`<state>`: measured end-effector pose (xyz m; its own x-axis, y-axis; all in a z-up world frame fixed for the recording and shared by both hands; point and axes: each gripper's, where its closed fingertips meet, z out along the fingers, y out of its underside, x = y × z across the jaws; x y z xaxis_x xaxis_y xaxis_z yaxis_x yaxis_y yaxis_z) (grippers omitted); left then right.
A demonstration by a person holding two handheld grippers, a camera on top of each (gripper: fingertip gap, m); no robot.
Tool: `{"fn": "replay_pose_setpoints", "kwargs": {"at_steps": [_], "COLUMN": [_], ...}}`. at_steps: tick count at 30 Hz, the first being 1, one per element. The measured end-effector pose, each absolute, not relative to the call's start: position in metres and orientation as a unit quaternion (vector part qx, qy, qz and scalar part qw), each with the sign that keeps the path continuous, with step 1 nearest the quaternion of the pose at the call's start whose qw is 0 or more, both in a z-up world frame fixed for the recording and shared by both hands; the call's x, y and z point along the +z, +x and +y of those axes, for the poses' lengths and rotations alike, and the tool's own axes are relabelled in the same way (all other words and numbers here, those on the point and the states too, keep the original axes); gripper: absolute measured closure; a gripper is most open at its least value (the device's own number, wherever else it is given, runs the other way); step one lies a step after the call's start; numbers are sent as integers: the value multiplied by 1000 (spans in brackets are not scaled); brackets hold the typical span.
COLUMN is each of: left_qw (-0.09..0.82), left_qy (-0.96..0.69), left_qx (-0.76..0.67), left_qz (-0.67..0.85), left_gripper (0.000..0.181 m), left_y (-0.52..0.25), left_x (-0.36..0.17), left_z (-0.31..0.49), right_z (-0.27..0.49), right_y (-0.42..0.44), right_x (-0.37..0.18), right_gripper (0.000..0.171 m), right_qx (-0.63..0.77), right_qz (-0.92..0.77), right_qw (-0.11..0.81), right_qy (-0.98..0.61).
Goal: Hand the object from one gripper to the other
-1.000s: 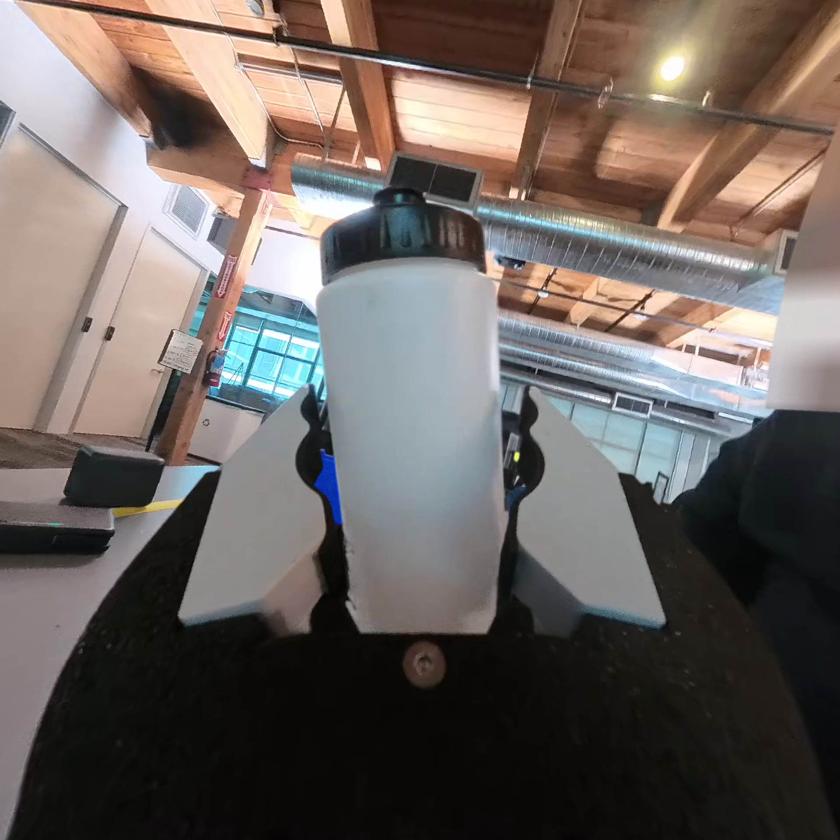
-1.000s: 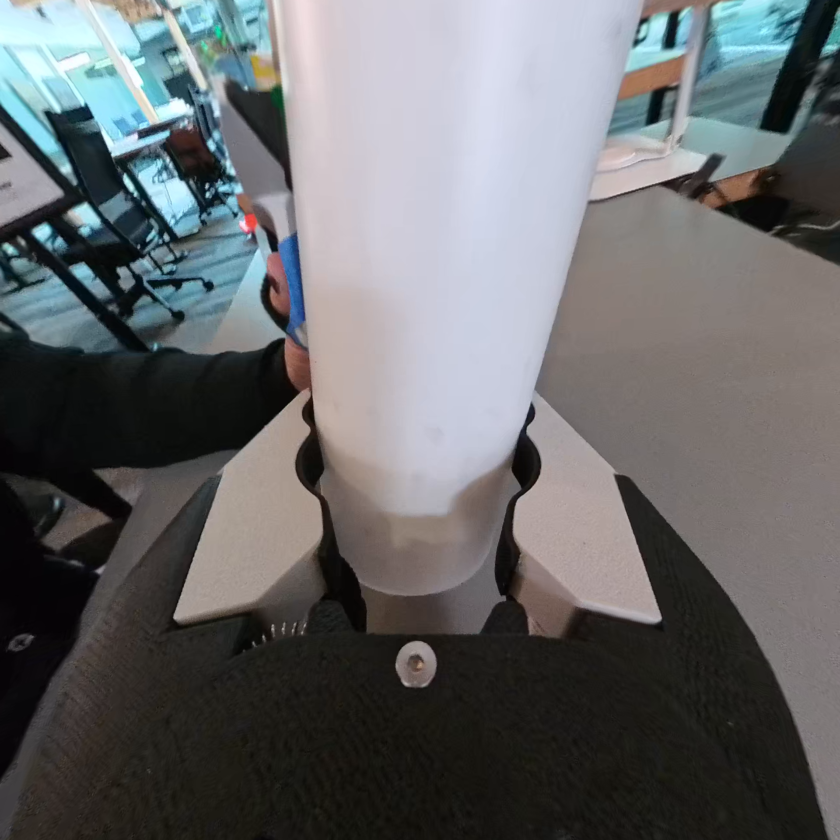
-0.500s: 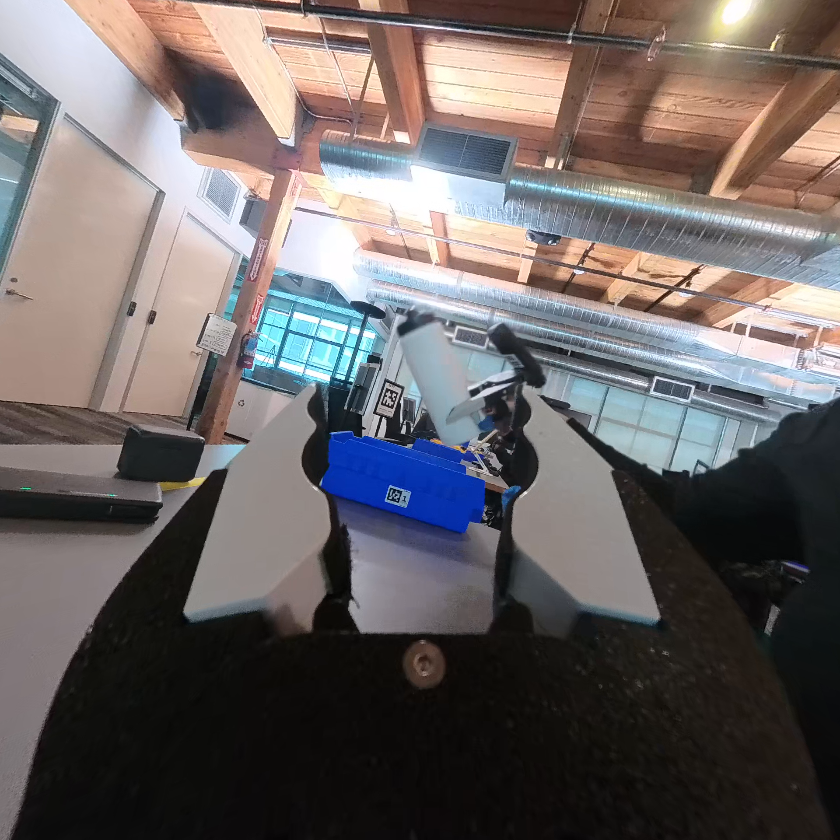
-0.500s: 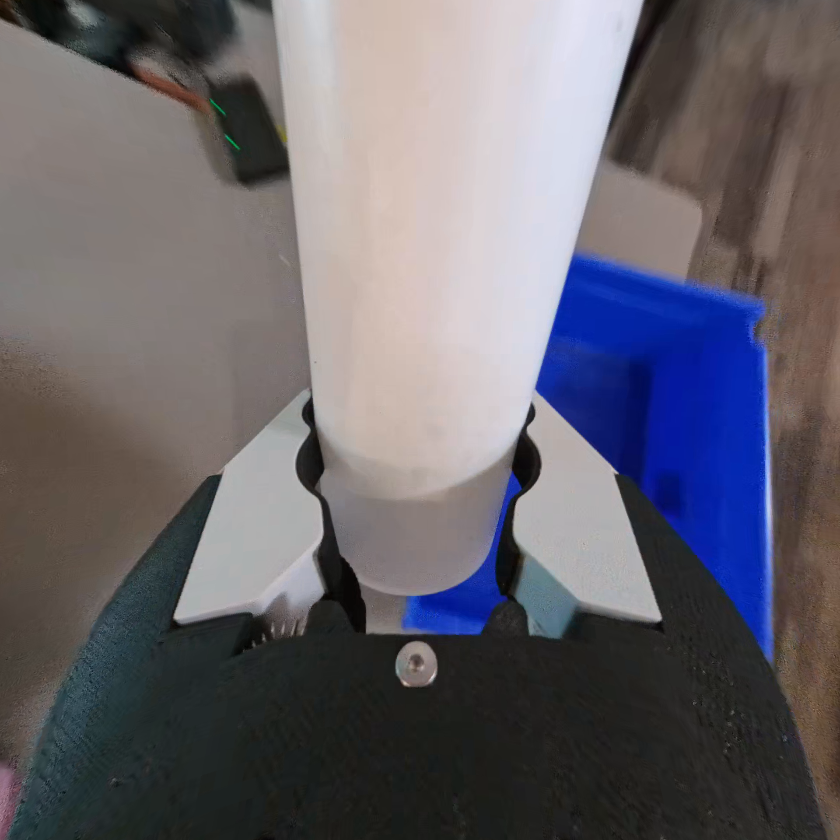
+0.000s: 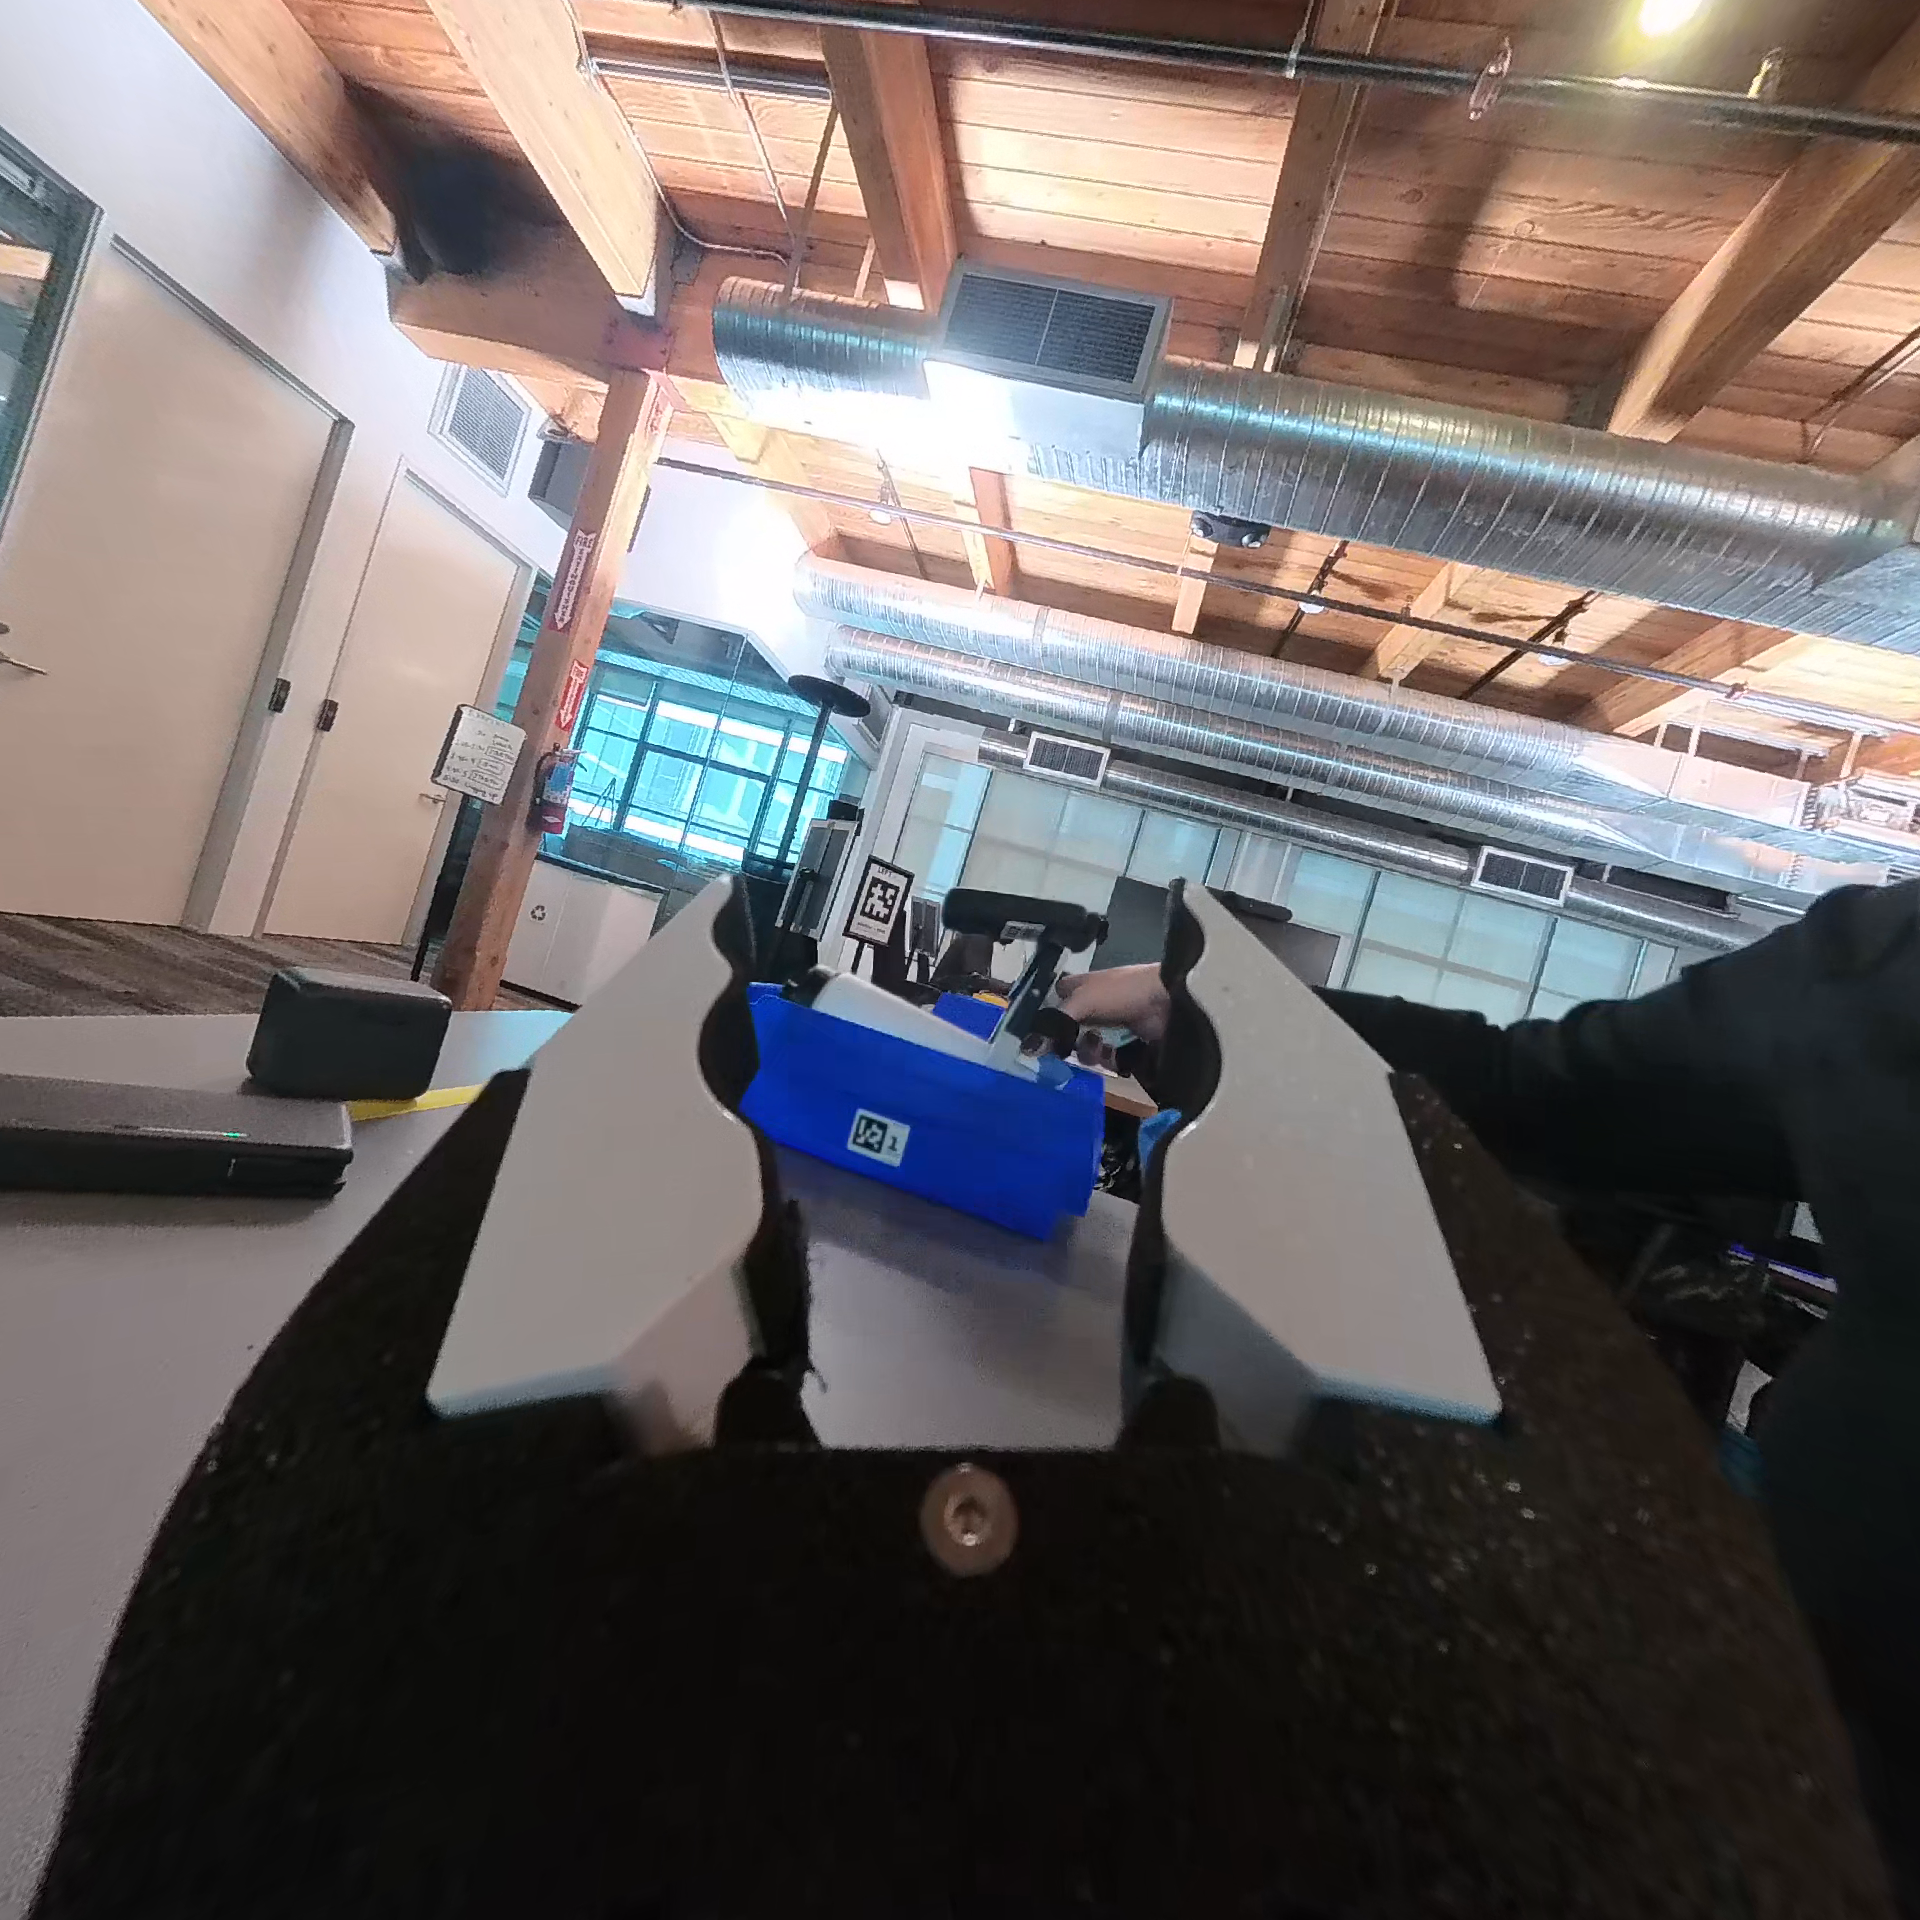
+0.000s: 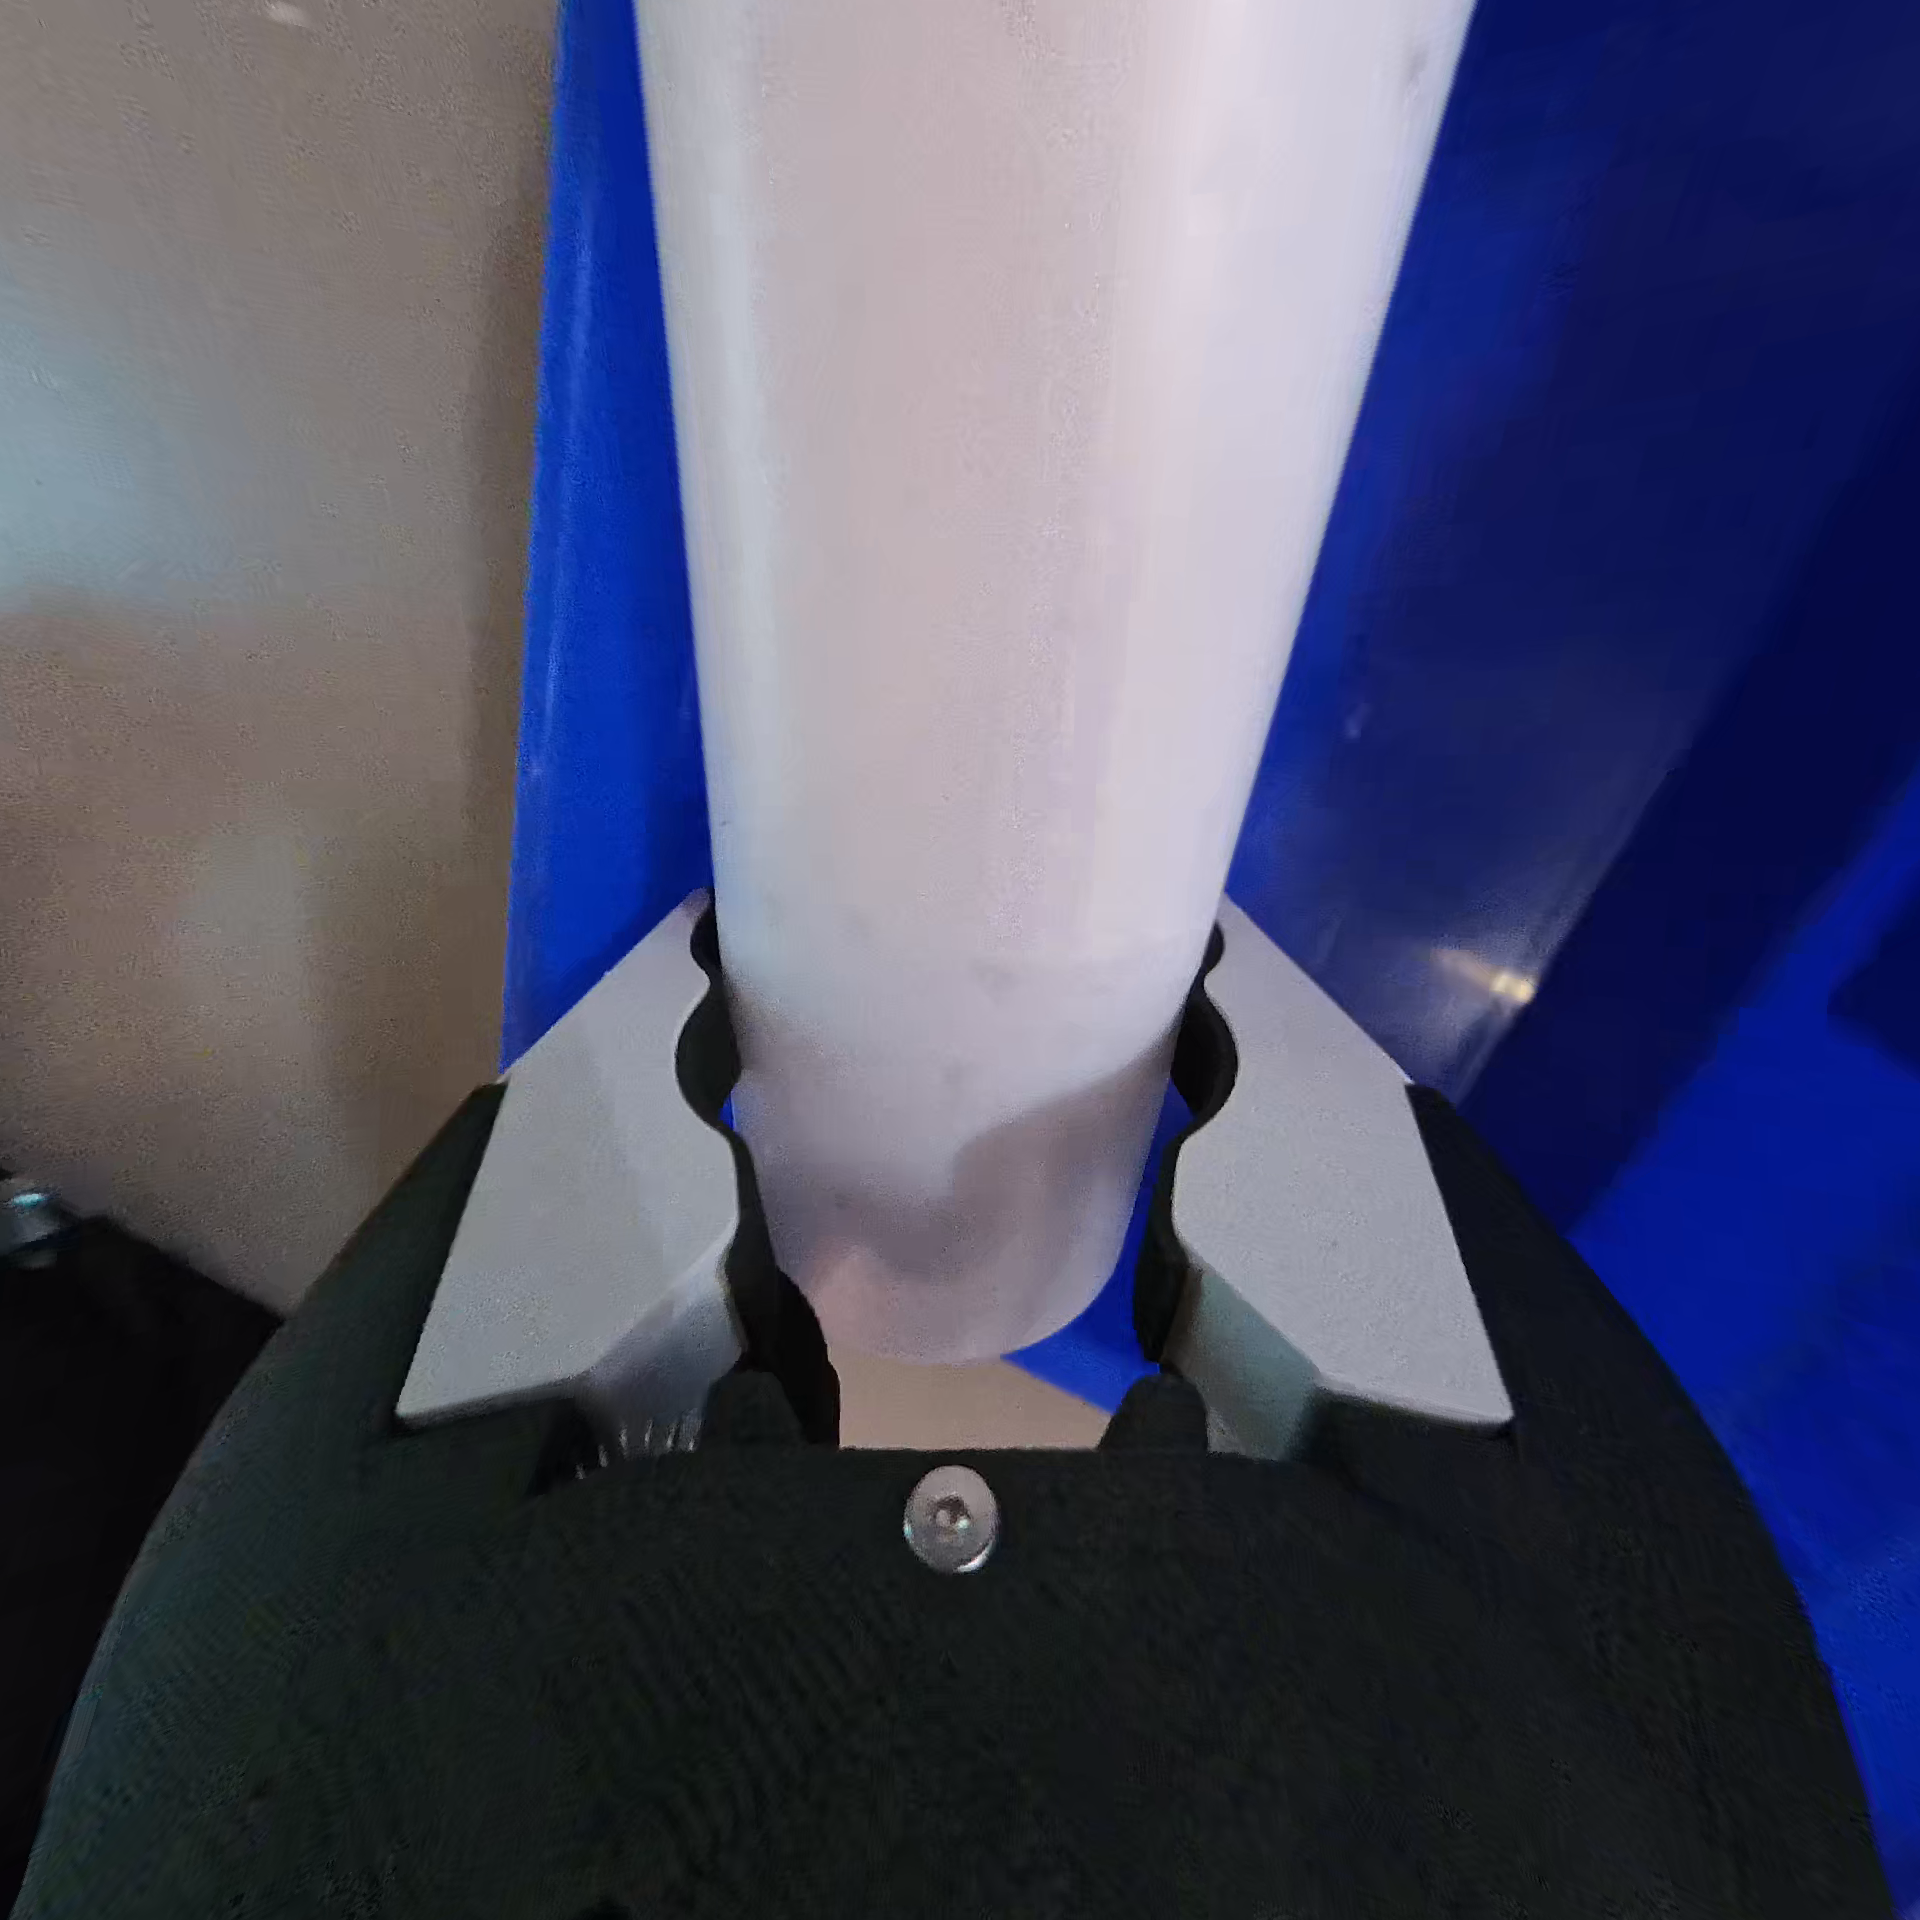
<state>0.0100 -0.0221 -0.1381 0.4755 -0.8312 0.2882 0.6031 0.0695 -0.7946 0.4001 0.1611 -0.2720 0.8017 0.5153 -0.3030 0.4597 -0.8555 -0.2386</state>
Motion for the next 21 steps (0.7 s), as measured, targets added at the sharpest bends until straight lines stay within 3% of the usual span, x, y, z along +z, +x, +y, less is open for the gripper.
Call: {"fn": "replay_pose_setpoints", "kwargs": {"at_steps": [4,8,11,15,21], "left_qw": [717,718,722,732,765], "left_qy": [-470,-473,-480,-482,-506], "left_qx": [-501,-497,-483,-470,-390], "left_qz": [120,120,118,104,85], "left_gripper": [104,103,101,98,91], "left_y": [11,10,6,-3,-19], "left_x": [-140,-140,-141,-141,-147], "left_z": [-21,-20,-18,-16,-9], "right_z": [153,162,166,170,111], "right_y": [365,377,366,327,181], "right_x": [-278,-288,-272,-213,-113], "right_gripper": [84,84,66,62,69], "right_qx": [193,89,106,127,292], "right_qz": [-234,-252,-256,-302,-417], "right_qw": [78,95,134,277,542], "right_qy": [-950,-959,-951,-903,-669]}}
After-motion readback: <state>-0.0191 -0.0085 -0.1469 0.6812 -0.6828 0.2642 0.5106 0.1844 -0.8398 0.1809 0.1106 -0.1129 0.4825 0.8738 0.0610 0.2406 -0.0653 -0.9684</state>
